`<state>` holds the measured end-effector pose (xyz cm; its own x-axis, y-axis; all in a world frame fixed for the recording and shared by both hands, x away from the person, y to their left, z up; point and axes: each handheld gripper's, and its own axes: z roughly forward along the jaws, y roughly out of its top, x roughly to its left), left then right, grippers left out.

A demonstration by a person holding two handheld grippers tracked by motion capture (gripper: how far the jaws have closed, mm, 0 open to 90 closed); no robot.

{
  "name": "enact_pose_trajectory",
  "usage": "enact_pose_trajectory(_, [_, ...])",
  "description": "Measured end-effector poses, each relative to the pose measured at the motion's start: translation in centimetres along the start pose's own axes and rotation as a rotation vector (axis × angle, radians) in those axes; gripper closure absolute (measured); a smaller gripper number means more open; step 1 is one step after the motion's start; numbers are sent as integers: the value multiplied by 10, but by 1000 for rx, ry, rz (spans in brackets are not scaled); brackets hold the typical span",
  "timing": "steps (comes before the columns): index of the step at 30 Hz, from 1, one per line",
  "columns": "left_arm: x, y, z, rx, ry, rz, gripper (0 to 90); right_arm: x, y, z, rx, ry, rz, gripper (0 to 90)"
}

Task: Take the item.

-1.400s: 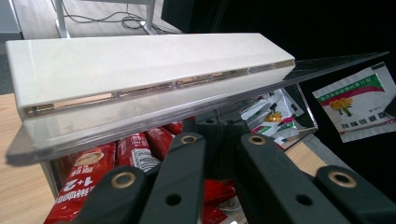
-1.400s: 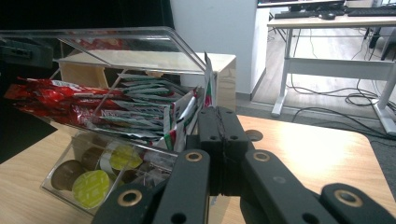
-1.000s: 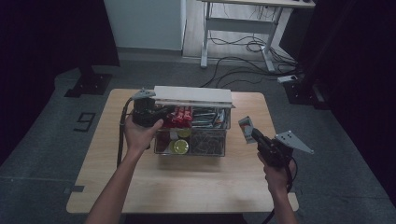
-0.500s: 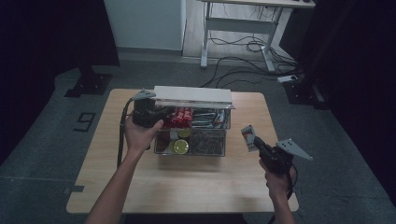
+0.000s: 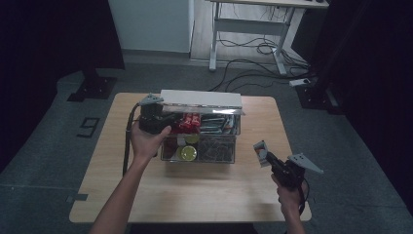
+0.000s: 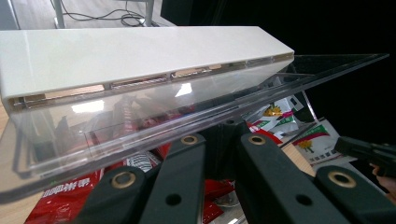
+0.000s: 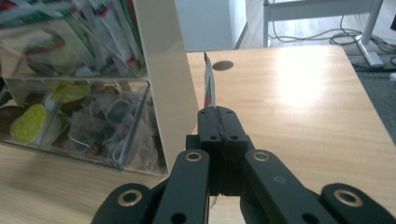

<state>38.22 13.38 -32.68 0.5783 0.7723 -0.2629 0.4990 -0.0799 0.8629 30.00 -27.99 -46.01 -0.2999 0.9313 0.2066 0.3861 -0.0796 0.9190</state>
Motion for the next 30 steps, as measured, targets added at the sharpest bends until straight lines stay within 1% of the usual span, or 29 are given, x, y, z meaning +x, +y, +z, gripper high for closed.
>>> enact_pose_trajectory(1, [0,0,0,2,1,1,900,-2,-5,2,9,-3,9,894])
enact_pose_trajectory(5, [0,0,0,3,2,2,900,-5,-12,5,23,-7,18,894])
enact_pose_trajectory(8, [0,0,0,4,3,4,900,-9,-18,8,36,-11,35,894])
enact_pose_trajectory(15, [-1,-1,1,3,1,3,900,-19,-31,13,56,-27,53,894])
enact_pose_trajectory(17, [-2,-1,1,3,3,4,900,-23,-36,15,68,-33,65,894])
enact_pose_trajectory(21, [-2,-1,1,4,4,7,900,-27,-42,17,81,-39,67,894])
enact_pose_trajectory(23, [-2,-1,1,4,4,7,900,-30,-46,18,89,-43,75,894])
enact_pose_trajectory(27, [-3,-1,2,0,2,5,900,-35,-52,21,115,-54,79,894])
enact_pose_trajectory(30, [-3,-2,2,1,2,4,900,-39,-56,22,120,-56,87,894])
